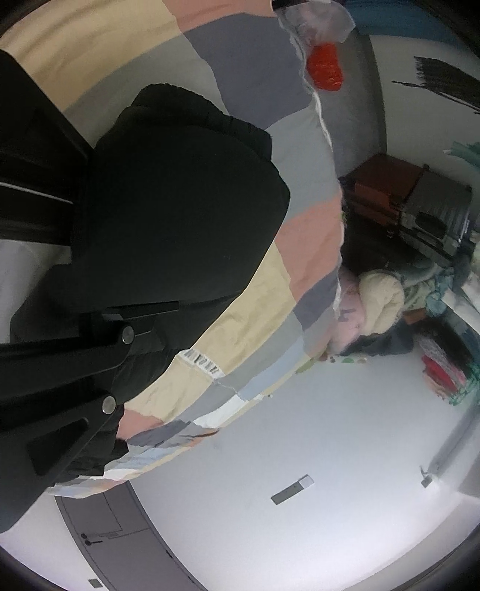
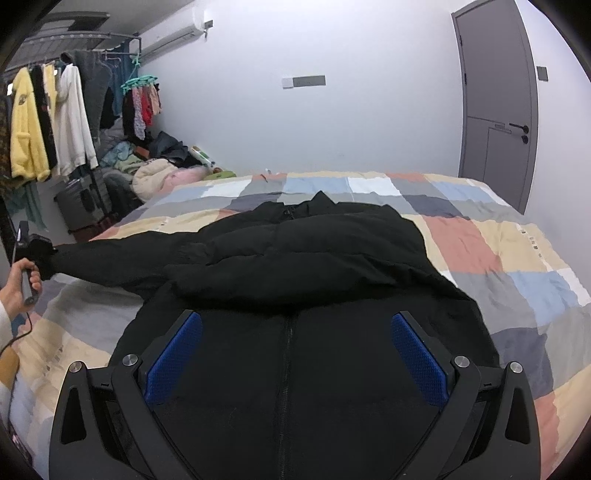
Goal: Fold large clothes
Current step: 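Lift the sleeve with the left tool and fold it over the jacket body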
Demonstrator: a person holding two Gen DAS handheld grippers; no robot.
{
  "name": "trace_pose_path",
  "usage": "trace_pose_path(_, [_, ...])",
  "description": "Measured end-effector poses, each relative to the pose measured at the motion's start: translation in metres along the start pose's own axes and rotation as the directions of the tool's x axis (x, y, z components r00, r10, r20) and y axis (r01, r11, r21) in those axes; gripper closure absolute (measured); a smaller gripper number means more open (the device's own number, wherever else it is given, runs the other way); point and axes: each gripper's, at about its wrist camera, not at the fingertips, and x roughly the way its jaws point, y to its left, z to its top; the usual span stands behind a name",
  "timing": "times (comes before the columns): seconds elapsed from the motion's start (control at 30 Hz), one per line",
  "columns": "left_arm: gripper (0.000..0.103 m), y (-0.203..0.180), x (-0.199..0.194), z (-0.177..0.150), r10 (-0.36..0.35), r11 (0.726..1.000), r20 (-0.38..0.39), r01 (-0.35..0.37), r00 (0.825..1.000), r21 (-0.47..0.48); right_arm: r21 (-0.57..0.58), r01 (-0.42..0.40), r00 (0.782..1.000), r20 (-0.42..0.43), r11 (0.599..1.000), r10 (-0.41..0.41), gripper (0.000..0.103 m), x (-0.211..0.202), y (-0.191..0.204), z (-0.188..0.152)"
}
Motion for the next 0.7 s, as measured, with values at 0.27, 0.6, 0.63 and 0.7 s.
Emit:
trace_pose_path(0.27, [0.098, -0.037, -0.045, -0.002, -0.001, 0.997, 0.025, -0.001, 1.0, 0.074, 0.006, -0.029, 1.0, 0.006, 1.0, 0.029, 0.0, -0.01, -0.018, -0.001])
trace_pose_path(0.6, [0.098, -0.101, -0.095, -0.014, 0.016, 0.982, 0.077, -0.03, 0.997, 0.185, 0.012, -0.044, 0.999, 0.026, 0.999, 0.044, 0.0, -0.02, -0.04, -0.002])
trace_pose_path(0.63, [0.098, -0.107, -0.099, -0.015, 0.016, 0.981, 0.082, -0.031, 0.997, 0.192, 0.016, -0.044, 0.999, 0.028, 0.999, 0.044, 0.0, -0.021, -0.042, -0.003])
trace_pose_path(0.7, [0.098, -0.122, -0.11, -0.02, 0.012, 0.976, 0.097, -0.032, 0.995, 0.213, 0.019, -0.046, 0.998, 0.034, 0.999, 0.046, 0.0, -0.023, -0.047, -0.003])
